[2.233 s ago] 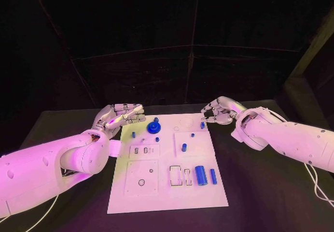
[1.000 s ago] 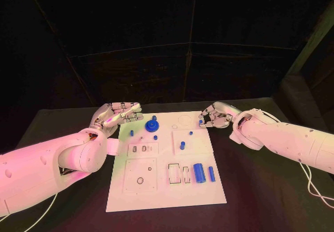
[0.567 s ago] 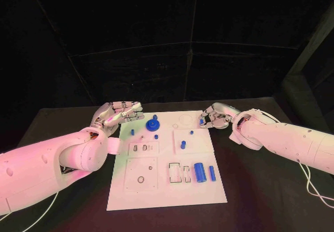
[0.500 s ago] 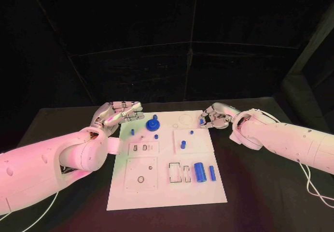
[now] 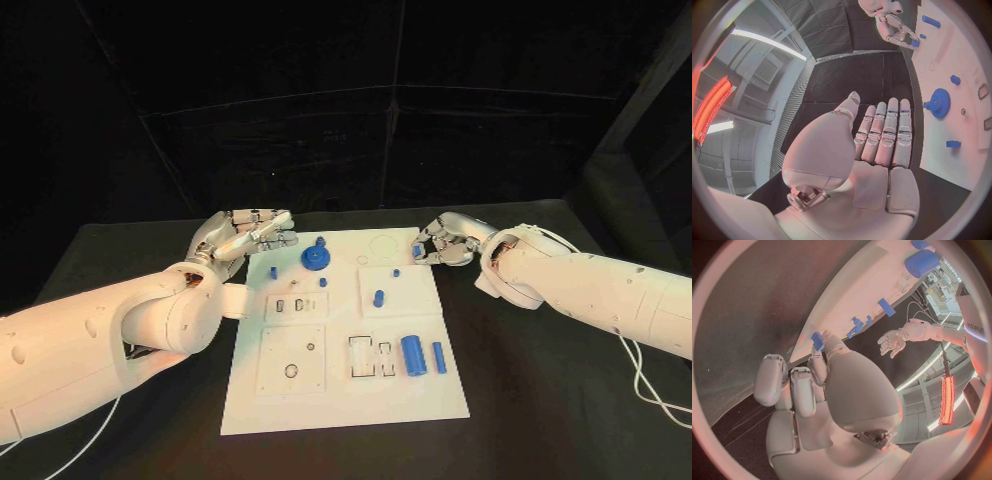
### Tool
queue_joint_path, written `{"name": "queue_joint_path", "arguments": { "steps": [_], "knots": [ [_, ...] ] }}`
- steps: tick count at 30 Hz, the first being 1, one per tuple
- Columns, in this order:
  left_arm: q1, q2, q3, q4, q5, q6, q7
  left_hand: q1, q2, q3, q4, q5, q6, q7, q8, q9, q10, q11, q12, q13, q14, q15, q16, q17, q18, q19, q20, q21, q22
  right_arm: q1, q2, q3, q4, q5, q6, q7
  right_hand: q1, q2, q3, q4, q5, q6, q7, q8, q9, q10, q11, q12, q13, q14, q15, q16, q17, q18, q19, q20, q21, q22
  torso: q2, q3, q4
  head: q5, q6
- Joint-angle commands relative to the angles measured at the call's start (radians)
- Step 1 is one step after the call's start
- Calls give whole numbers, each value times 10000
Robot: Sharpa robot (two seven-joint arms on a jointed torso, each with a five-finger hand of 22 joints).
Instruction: Assemble the parts on the task board
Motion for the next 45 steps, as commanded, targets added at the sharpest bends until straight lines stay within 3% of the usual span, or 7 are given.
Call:
{"name": "queue_joint_path", "arguments": {
  "steps": [1,9,19,26,35,39,45],
  "knots": [
    [13,8,9,10,-7,112,44,19,95,7,-79,-12,-1,35,-58,-13,68,2,-45,-15,-4,11,-66,-9,137,15,-7,-35,9,13,10,5,1,-52,46,13,9,112,86,-20,-41,214,-33,121,27,115,-29,93,59,866,-42,37,1902,-200,52,-10,59,16,0,-3,4,-11,-6],
    [13,7,9,18,-7,112,40,19,95,7,-79,-12,-1,35,-58,-13,68,2,-45,-15,-4,11,-66,-9,137,15,-7,-35,9,11,2,5,28,-185,-271,-19,247,459,538,-277,-351,1083,-396,590,208,442,-333,424,398,869,-288,38,1913,-205,80,-218,85,64,-8,-5,17,-8,-9],
    [13,-33,9,51,-7,112,39,16,104,5,-88,-11,-4,37,-63,-14,67,3,-53,-16,-2,11,-75,-10,136,21,-8,-44,9,9,-60,9,331,-339,-1189,-113,223,529,783,-395,-223,1029,-416,580,238,515,-373,471,475,878,-350,56,1947,-226,129,-308,125,146,-11,1,1,78,1],
    [15,-102,9,115,-7,134,30,16,104,5,-88,-11,-4,37,-63,-14,67,3,-53,-16,-2,11,-75,-10,136,21,-8,-44,9,23,-340,20,1459,-511,-1607,-861,2,460,976,-395,106,821,-334,447,218,489,-311,420,464,878,-305,50,1943,-233,141,-286,128,158,-51,-71,-7,105,56],
    [17,-61,9,-51,-7,165,18,16,107,5,-91,-12,-3,36,-65,-14,69,3,-55,-16,0,11,-78,-10,136,24,-8,-47,9,76,-67,31,2735,-982,-1813,-2419,-166,430,1089,-353,169,723,-289,373,208,465,-271,379,444,868,-275,22,1903,-228,133,-260,113,131,-244,-162,-11,247,-68],
    [20,-41,10,-163,-7,167,29,16,107,5,-92,-12,-3,36,-65,-14,69,3,-55,-16,0,11,-78,-9,136,24,-8,-47,9,82,352,31,2908,-1091,-1644,-2899,-205,425,1118,-341,186,701,-281,356,205,464,-264,376,445,864,-269,11,1885,-226,130,-254,109,124,-320,-196,22,395,-142],
    [25,12,11,-360,-7,162,54,16,110,5,-94,-12,-1,35,-65,-14,71,2,-55,-16,3,10,-79,-9,136,26,-8,-49,10,81,1313,25,2741,-1203,-1229,-3413,-274,407,1157,-322,189,660,-265,325,200,461,-251,372,448,862,-258,3,1875,-228,134,-244,112,132,-391,-229,61,693,-259]
  ]
}}
